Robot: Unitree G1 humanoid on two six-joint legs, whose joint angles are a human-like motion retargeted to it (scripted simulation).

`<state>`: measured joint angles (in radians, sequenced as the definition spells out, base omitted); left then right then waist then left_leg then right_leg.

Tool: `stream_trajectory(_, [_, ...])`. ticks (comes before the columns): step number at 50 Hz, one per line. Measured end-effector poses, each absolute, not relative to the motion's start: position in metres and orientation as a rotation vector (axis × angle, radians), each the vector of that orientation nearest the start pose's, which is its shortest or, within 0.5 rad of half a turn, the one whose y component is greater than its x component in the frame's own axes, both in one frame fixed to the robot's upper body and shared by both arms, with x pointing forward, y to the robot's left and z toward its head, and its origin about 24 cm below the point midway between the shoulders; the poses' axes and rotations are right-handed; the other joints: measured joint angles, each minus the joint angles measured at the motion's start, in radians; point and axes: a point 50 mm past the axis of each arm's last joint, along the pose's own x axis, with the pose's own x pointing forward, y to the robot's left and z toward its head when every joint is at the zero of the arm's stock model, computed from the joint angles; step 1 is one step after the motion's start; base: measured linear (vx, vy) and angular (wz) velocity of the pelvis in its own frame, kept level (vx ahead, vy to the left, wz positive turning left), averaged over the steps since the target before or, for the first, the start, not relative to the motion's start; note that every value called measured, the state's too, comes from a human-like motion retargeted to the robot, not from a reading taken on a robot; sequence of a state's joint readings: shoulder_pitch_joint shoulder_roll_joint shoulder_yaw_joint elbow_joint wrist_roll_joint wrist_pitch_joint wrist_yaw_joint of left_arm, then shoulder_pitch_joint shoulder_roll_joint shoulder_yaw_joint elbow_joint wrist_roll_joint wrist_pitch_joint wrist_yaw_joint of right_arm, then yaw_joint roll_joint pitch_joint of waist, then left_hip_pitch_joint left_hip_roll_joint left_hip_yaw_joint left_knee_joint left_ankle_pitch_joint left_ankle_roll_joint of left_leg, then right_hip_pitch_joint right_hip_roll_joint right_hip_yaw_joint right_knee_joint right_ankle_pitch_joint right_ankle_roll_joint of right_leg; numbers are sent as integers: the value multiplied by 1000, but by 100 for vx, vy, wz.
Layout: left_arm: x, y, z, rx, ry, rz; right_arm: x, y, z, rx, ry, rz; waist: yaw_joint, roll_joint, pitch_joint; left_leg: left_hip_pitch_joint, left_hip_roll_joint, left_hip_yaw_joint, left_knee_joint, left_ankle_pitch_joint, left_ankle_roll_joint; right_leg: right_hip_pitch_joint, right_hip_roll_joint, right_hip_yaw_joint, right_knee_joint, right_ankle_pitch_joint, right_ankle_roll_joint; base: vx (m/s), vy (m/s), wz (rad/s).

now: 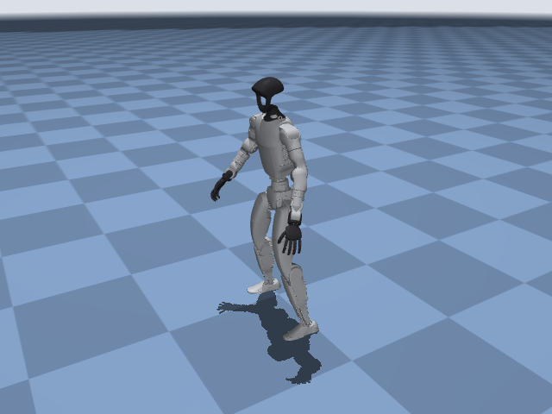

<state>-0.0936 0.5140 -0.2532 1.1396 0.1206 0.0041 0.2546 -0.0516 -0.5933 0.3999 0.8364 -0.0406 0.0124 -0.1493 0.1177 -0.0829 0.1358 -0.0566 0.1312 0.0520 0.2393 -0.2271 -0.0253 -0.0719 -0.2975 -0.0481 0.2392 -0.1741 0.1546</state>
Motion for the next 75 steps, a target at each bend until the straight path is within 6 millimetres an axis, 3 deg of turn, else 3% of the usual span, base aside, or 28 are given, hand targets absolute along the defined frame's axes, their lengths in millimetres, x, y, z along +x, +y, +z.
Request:
stream_trajectory(7, [66, 309, -138, 578, 1205, 389, 127, -285, -110, -745, 931, 118, -39, 11, 67, -14, 12, 18, -20, 6, -14, -27, 12, 7, -16, 10, 2, 8, -2, -9])
stream_trajectory(10, [47, 299, -143, 577, 1224, 341, 113, -282, -114, -723, 952, 114, -54, 8, 106, -19, 16, 27, -49, 18, -20, -43, 17, 8, -32, 23, 8, 0, 0, 0])
stream_trajectory(12, [45, 295, -143, 652, 1205, 221, 106, -282, -115, -694, 957, 79, -55, 4, 139, -26, 16, 32, -73, 29, -22, -54, 18, 7, -52, 34, 16, 0, 0, 0])
stream_trajectory(16, [56, 286, -140, 755, 1125, 44, 97, -276, -120, -569, 964, -50, -55, -3, 218, -56, 12, 29, -115, 48, -20, -90, 18, 5, -81, 50, 33, -4, 0, 3])
stream_trajectory(19, [78, 274, -140, 771, 1053, 7, 104, -271, -125, -467, 972, -119, -61, 9, 308, -104, 14, 14, -103, 43, -9, -135, 25, 13, -67, 29, 15, -13, -2, 11])
stream_trajectory(22, [107, 268, -137, 794, 995, 21, 118, -268, -126, -448, 963, -158, -75, 25, 382, -233, 11, -22, 63, -43, 32, -215, 26, 25, 23, -53, -57, -13, -2, 32])
stream_trajectory(25, [135, 270, -131, 894, 959, 27, 130, -271, -125, -533, 961, -189, -81, 60, 384, -445, 12, -86, 373, -177, 102, -366, 25, 22, 252, -196, -157, -1, -2, 37])
stream_trajectory(28, [163, 266, -124, 1032, 920, -47, 153, -283, -118, -693, 973, -130, -82, 96, 384, -585, 19, -133, 663, -304, 152, -494, 22, 28, 540, -350, -208, 18, -1, 11])
stream_trajectory(31, [200, 259, -107, 1144, 793, -167, 201, -292, -92, -863, 873, -19, -100, 107, 384, -601, 34, -144, 828, -411, 173, -510, 10, 32, 714, -472, -237, 41, 0, 1])
stream_trajectory(33, [228, 257, -82, 1154, 631, -176, 236, -294, -57, -943, 677, -14, -106, 104, 376, -522, 48, -127, 832, -443, 169, -434, -1, 18, 724, -504, -236, 69, 1, -5])
stream_trajectory(35, [243, 257, -50, 1076, 450, -89, 252, -291, -15, -937, 431, -64, -100, 97, 322, -381, 62, -83, 730, -419, 156, -298, -13, -17, 625, -466, -212, 97, 2, -11])
stream_trajectory(37, [236, 258, -27, 961, 316, -8, 239, -288, 16, -848, 275, -65, -85, 87, 185, -243, 57, -34, 540, -273, 156, -162, -17, -60, 439, -304, -196, 118, 5, -6])
stream_trajectory(40, [219, 257, 0, 818, 216, -20, 201, -293, 43, -731, 231, 1, -56, 77, -14, -83, 22, -19, 250, 213, 120, -18, -5, -79, 187, 184, -204, 122, 7, 5])
stream_trajectory(42, [212, 256, 11, 725, 197, -54, 180, -302, 47, -749, 274, 17, -36, 93, -68, 5, 3, -61, 116, 505, 16, 41, 31, -35, 111, 468, -193, 113, 8, 5])
stream_trajectory(43, [209, 257, 16, 683, 193, -55, 172, -307, 46, -778, 299, 11, -30, 101, -78, 40, -7, -86, 81, 554, -33, 62, 54, 2, 103, 524, -179, 105, 6, 7])
stream_trajectory(45, [205, 263, 22, 627, 181, -16, 162, -319, 41, -837, 350, -30, -25, 104, -86, 79, -21, -92, 57, 504, -82, 80, 85, 50, 116, 513, -148, 97, 4, 6])
stream_trajectory(48, [204, 284, 30, 613, 168, 124, 157, -336, 31, -881, 408, -138, -22, 90, -69, 73, -11, 11, 45, 354, -87, 56, 74, -4, 110, 387, -94, 83, 2, 2])
stream_trajectory(52, [201, 309, 25, 606, 204, 337, 160, -350, 11, -865, 485, -256, -29, 52, -26, 26, -34, 115, -33, 130, -90, -6, 41, -33, -4, 231, 36, 73, 2, 10])
stream_trajectory(56, [200, 311, 18, 671, 263, 266, 163, -349, -4, -829, 562, -211, -19, 28, 54, -19, -61, 141, -122, -53, -103, -66, 21, -1, -108, 48, 102, 68, 0, 7])
stream_trajectory(58, [210, 305, 23, 740, 263, 130, 170, -344, -4, -817, 554, -167, -2, 28, 128, -47, -74, 99, -126, -35, -85, -93, 14, 33, -102, 67, 81, 58, 1, -7])
stream_trajectory(60, [223, 302, 31, 849, 257, 14, 182, -338, 0, -817, 519, -147, 12, 52, 225, -104, -72, -2, -20, 119, 20, -140, 35, 81, 39, 109, -96, 46, 2, -12])
stream_trajectory(62, [230, 309, 27, 984, 308, -27, 189, -336, -6, -845, 533, -149, 5, 64, 323, -199, -80, -66, 306, 90, 177, -233, 40, 109, 411, -51, -282, 43, 1, 15])
stream_trajectory(63, [230, 314, 18, 1052, 358, -35, 191, -335, -15, -868, 561, -160, -6, 60, 359, -243, -85, -78, 481, -4, 199, -265, 27, 110, 574, -148, -290, 49, 1, 39])
stream_trajectory(65, [217, 323, -17, 1144, 513, -39, 186, -329, -41, -901, 644, -177, -28, 57, 370, -266, -76, -88, 625, -126, 175, -266, 15, 90, 696, -250, -279, 52, 0, 35])
stream_trajectory(67, [194, 321, -55, 1115, 659, 0, 179, -316, -63, -882, 704, -177, -44, 58, 350, -216, -66, -83, 559, -120, 142, -221, 23, 80, 636, -230, -271, 45, 3, -4])
stream_trajectory(69, [171, 314, -77, 1010, 742, 55, 171, -306, -74, -829, 726, -173, -55, 55, 300, -166, -63, -66, 419, -54, 117, -182, 31, 75, 503, -156, -248, 38, 4, -25])
stream_trajectory(72, [144, 303, -92, 888, 782, 82, 154, -301, -81, -773, 745, -174, -65, 56, 199, -88, -57, -39, 146, 69, 72, -117, 41, 51, 239, -18, -186, 32, 4, -21])
stream_trajectory(75, [119, 293, -104, 828, 837, 2, 130, -310, -88, -749, 821, -154, -65, 75, 89, -36, -38, -25, -45, 132, 8, -74, 57, 20, 56, 77, -107, 30, 3, -9])
